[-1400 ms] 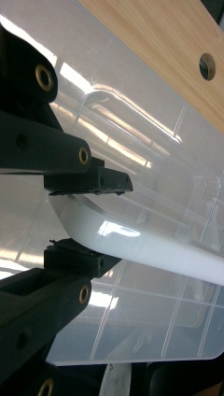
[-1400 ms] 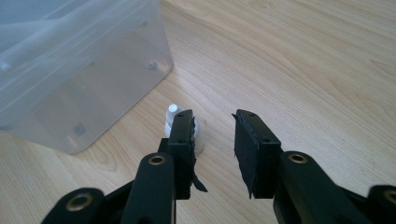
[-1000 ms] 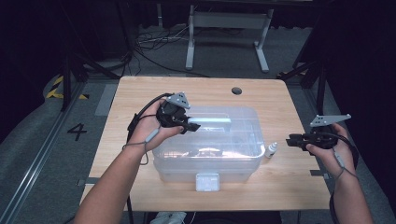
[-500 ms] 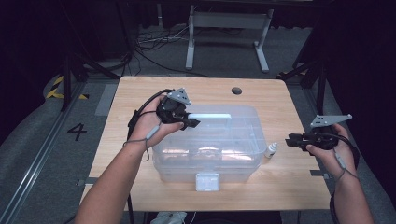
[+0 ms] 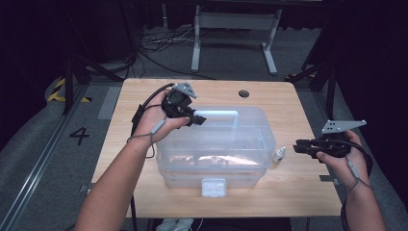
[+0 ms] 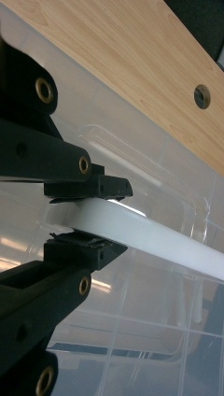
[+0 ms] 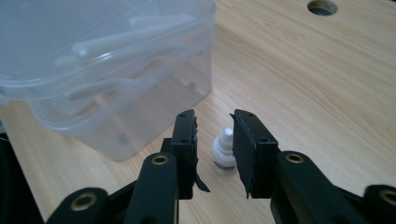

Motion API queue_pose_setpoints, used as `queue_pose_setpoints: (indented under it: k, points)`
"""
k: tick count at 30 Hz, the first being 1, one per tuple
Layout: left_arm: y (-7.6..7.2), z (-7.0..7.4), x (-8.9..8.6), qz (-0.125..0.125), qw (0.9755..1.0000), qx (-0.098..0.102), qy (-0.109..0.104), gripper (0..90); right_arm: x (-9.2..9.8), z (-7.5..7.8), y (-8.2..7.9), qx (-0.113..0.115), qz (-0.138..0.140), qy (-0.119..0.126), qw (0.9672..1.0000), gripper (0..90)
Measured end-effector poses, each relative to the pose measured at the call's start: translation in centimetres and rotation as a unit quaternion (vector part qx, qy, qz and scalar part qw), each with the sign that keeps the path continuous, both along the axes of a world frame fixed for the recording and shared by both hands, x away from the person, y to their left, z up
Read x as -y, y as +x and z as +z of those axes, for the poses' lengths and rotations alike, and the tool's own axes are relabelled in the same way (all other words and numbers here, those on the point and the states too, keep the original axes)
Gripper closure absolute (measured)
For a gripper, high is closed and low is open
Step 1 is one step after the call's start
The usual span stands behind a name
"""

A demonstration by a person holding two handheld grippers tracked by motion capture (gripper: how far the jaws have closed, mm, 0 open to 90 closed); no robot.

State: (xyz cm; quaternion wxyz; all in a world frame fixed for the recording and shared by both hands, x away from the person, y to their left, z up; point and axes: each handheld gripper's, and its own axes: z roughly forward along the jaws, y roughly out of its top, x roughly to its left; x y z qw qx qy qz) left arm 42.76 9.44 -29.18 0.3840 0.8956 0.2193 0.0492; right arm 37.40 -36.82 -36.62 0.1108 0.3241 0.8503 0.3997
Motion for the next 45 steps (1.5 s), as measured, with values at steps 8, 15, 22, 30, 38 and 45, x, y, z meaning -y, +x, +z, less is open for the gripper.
queue_pose_setpoints:
  k: [8,15,22,30,38,45]
  points:
    - [1.0,0.7,0.0,0.004,1.0,-0.008,0.0,74.6,-2.1,1.3,-1.3,0.015,0.044,0.02,0.9987,84.1]
    - [1.6,1.2,0.1,0.004,0.9998,-0.015,0.008,74.4,-3.3,1.3,-1.7,0.012,0.067,0.022,0.9974,89.2]
    - [2.2,1.5,0.1,0.004,0.9997,-0.024,0.007,74.2,-4.5,0.6,-1.9,0.003,0.097,0.033,0.9947,90.0]
    - [2.5,1.6,0.0,0.001,0.9995,-0.031,0.005,74.2,-6.4,0.3,-2.1,-0.003,0.148,0.052,0.9876,90.0]
    - [2.4,1.4,-0.2,-0.001,0.9996,-0.029,-0.002,74.1,-6.6,0.3,-2.2,-0.003,0.149,0.05,0.9875,90.0]
    - [1.4,2.2,-0.7,-0.005,0.9998,-0.011,-0.014,57.4,-6.6,0.3,-2.2,0.001,0.146,0.051,0.9879,90.0]
